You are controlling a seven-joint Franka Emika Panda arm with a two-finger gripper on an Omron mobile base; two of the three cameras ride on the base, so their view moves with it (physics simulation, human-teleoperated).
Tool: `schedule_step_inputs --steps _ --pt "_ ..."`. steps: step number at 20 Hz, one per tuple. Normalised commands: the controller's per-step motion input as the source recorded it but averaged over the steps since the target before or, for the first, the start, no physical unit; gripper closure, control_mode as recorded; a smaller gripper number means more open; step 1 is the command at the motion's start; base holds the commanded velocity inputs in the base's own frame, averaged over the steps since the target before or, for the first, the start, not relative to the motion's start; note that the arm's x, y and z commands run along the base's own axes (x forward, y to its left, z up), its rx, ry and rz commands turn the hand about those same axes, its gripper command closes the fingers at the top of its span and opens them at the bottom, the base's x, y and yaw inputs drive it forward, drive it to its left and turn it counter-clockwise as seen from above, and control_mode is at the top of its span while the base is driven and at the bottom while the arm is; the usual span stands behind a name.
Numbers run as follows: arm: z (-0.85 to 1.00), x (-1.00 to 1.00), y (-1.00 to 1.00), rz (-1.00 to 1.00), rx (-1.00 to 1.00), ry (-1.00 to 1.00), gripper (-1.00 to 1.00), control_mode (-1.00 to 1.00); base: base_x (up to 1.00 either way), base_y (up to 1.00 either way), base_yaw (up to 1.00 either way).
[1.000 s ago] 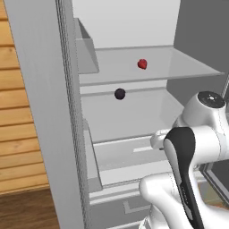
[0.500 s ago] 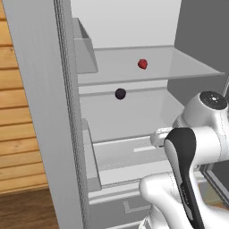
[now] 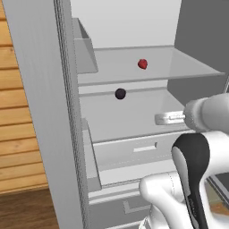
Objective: Take the strawberry from the fridge and place it on top of the pancake, located on the dining counter.
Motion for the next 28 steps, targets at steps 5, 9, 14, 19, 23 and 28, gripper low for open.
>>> schedule_step_inputs --steps 5,9,14,19,23,28 --pt "1.0 -0.01 -0.05 0.0 0.0 -0.2 -1.0 -1.0 0.0 0.0 0.0" --pt "0.97 0.06 0.03 0.04 0.0 -0.03 -1.0 -1.0 0.0 0.0 0.0" --pt "0.29 0.76 -0.05 -0.01 0.0 -0.01 -1.0 -1.0 0.0 0.0 0.0" --pt "-0.08 0.8 -0.03 -0.01 -0.02 0.0 -1.0 -1.0 0.0 0.0 0.0" --pt "-0.03 0.55 0.0 0.0 0.0 0.01 -1.0 -1.0 0.0 0.0 0.0" --pt "-0.03 0.86 0.0 0.0 0.0 0.04 -1.0 -1.0 0.0 0.0 0.0"
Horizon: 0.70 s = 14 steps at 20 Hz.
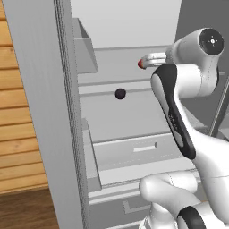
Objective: Take the strawberry from the fridge and place it on top of the pancake, located on the dining counter.
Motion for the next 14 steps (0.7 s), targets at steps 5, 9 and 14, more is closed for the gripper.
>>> schedule_step_inputs --steps 5,9,14 --pt "-0.03 0.8 0.09 0.0 0.0 0.07 -1.0 -1.0 0.0 0.0 0.0" --pt "-0.11 0.63 0.11 0.0 0.0 0.07 -1.0 -1.0 0.0 0.0 0.0" --pt "-0.19 0.58 0.05 0.0 0.0 0.07 -1.0 -1.0 0.0 0.0 0.0"
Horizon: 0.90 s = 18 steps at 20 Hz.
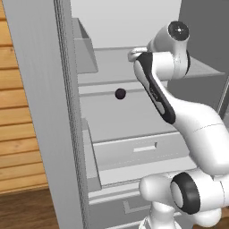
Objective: Take the strawberry from the fridge and place it on top of the pancake, located on the dining counter.
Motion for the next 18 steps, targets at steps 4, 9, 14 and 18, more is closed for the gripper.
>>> schedule_step_inputs --steps 4,9,14,18 --pt "-0.16 0.38 0.0 0.0 0.0 0.01 -1.0 -1.0 0.0 0.0 0.0" --pt "-0.1 0.39 0.0 0.0 0.0 0.0 -1.0 -1.0 0.0 0.0 0.0" --pt "-0.14 0.22 0.0 0.0 0.0 0.0 -1.0 -1.0 0.0 0.0 0.0" --pt "-0.16 0.0 0.0 0.0 0.0 0.02 -1.0 -1.0 0.0 0.0 0.0"
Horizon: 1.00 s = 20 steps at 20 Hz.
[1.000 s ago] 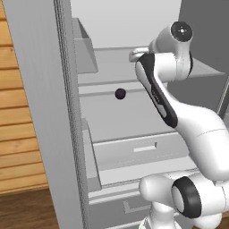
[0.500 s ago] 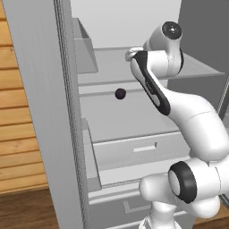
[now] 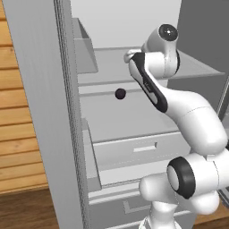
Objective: Take the strawberry from the fridge and place it on top of the pancake, located on the dining counter.
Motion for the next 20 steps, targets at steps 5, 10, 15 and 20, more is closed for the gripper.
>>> schedule_step_inputs --steps 5,10,15,20 --pt "-0.2 0.01 0.0 0.0 0.0 0.0 -1.0 -1.0 0.0 0.0 0.0" --pt "-0.19 0.0 0.0 0.0 0.0 0.0 -1.0 -1.0 0.0 0.0 0.0" --pt "0.0 0.17 0.0 0.01 0.0 0.0 -1.0 -1.0 0.0 0.0 0.0" --pt "-0.06 0.11 0.0 0.0 0.0 0.0 1.0 -1.0 0.0 0.0 0.0"
